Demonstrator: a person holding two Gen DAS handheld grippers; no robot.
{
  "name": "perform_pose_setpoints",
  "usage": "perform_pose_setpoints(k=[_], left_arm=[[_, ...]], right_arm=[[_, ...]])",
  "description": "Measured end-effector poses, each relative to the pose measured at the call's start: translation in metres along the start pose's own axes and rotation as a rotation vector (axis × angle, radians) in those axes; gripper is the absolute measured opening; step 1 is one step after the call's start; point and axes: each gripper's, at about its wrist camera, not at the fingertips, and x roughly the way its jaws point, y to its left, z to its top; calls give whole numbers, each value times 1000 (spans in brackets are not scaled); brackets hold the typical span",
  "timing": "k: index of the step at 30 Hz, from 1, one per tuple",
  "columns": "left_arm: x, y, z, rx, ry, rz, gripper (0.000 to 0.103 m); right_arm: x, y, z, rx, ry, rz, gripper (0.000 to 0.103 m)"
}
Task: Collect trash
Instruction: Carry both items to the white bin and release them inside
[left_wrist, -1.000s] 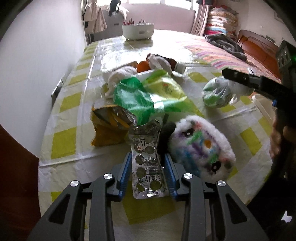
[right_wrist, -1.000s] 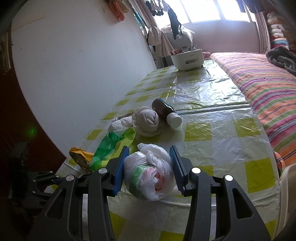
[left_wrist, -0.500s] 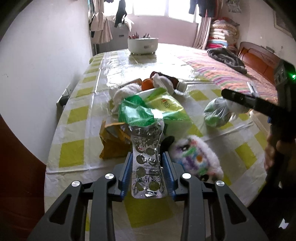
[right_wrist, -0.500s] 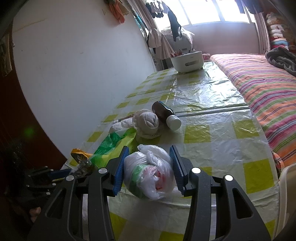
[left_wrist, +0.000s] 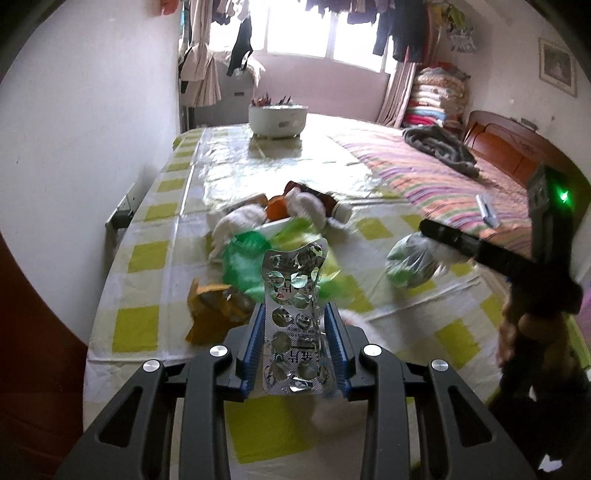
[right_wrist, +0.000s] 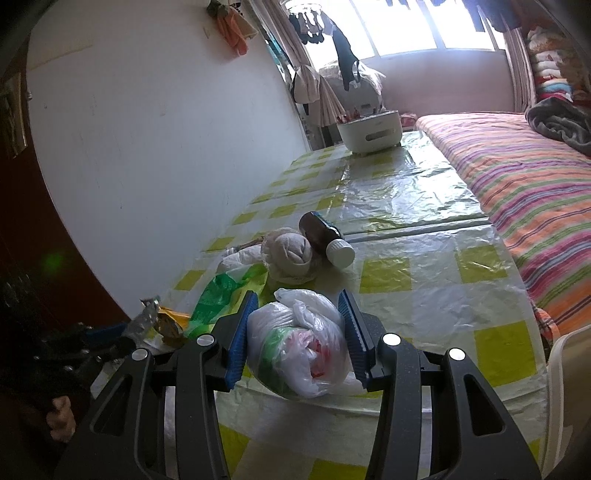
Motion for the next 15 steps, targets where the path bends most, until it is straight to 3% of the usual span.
perform_pose_setpoints(k=[15], left_arm=[[18, -74, 27, 65, -13, -117, 32]], right_arm=[[-35, -35, 2, 31, -52, -63, 44]])
